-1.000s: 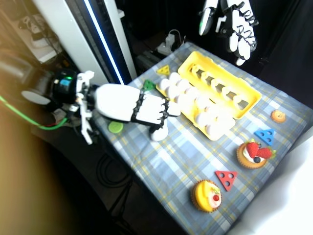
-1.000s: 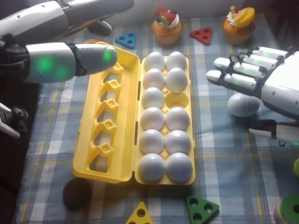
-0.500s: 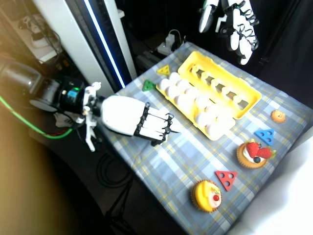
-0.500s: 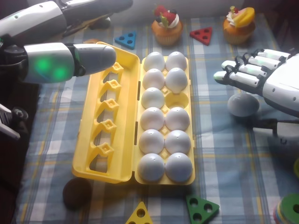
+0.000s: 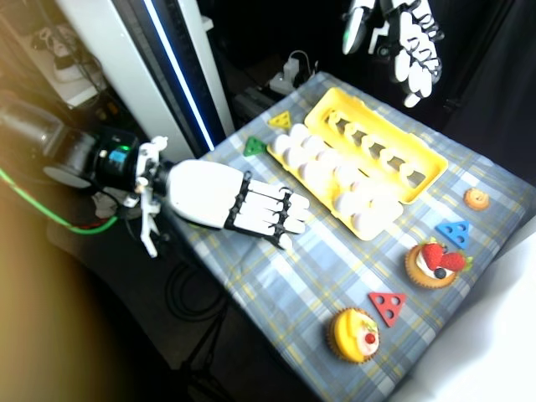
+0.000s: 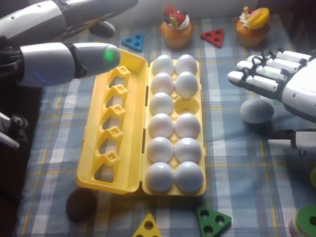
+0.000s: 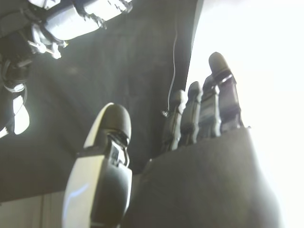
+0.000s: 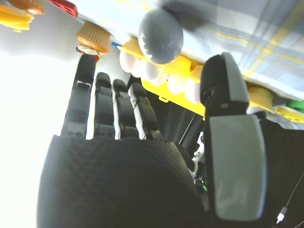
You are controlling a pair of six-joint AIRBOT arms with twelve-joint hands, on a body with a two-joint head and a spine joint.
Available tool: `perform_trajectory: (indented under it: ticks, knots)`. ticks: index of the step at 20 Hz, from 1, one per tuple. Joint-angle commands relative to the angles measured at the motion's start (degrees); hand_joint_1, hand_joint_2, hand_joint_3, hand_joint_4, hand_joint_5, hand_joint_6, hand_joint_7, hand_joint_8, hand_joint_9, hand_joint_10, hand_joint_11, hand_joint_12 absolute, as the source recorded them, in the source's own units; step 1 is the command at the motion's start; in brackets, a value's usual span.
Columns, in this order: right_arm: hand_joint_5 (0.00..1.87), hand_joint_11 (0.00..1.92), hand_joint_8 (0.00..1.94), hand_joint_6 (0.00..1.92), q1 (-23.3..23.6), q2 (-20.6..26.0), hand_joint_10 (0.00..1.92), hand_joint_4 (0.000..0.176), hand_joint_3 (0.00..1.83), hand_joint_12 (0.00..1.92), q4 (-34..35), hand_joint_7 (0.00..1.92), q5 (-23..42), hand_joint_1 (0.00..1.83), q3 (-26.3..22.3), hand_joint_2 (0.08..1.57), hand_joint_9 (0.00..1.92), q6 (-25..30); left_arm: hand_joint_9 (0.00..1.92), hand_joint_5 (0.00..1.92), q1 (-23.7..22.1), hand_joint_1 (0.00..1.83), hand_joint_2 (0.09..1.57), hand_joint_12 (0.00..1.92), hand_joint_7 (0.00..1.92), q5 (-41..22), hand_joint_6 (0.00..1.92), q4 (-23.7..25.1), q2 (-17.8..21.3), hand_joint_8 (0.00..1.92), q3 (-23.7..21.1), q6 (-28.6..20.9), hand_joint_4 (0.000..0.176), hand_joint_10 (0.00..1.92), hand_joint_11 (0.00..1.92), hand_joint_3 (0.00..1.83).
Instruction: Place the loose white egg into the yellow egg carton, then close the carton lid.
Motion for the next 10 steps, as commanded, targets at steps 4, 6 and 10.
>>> perform_trajectory:
  ticks: [4, 6, 10]
  knots:
    - [0.01, 0.00, 0.01, 0.00, 0.4, -0.9, 0.01, 0.000, 0.00, 0.59, 0.0, 0.03, 5.3, 0.90, 1.6, 1.18, 0.03, -0.1, 0.01, 0.12, -0.4, 0.44, 1.36, 0.65, 0.06, -7.0, 0.00, -1.8, 0.1, 0.00, -0.2, -0.2, 0.019, 0.00, 0.00, 0.00]
    - [0.09, 0.00, 0.02, 0.03, 0.4, -1.6, 0.05, 0.000, 0.00, 0.88, 0.1, 0.12, 4.6, 0.95, 2.4, 1.18, 0.11, -0.1, 0.02, 0.12, -0.4, 0.47, 1.35, 0.61, 0.06, -7.1, 0.01, -1.8, 0.1, 0.01, -0.3, -0.2, 0.013, 0.00, 0.00, 0.00]
    - [0.26, 0.55, 1.29, 0.61, 0.6, -3.3, 1.39, 0.000, 0.01, 1.85, 0.2, 0.66, 3.1, 1.24, 3.9, 1.23, 0.60, -0.1, 0.00, 0.11, -0.4, 0.43, 1.38, 0.47, 0.04, -7.1, 0.00, -1.8, 0.1, 0.00, -0.3, -0.2, 0.018, 0.00, 0.00, 0.00]
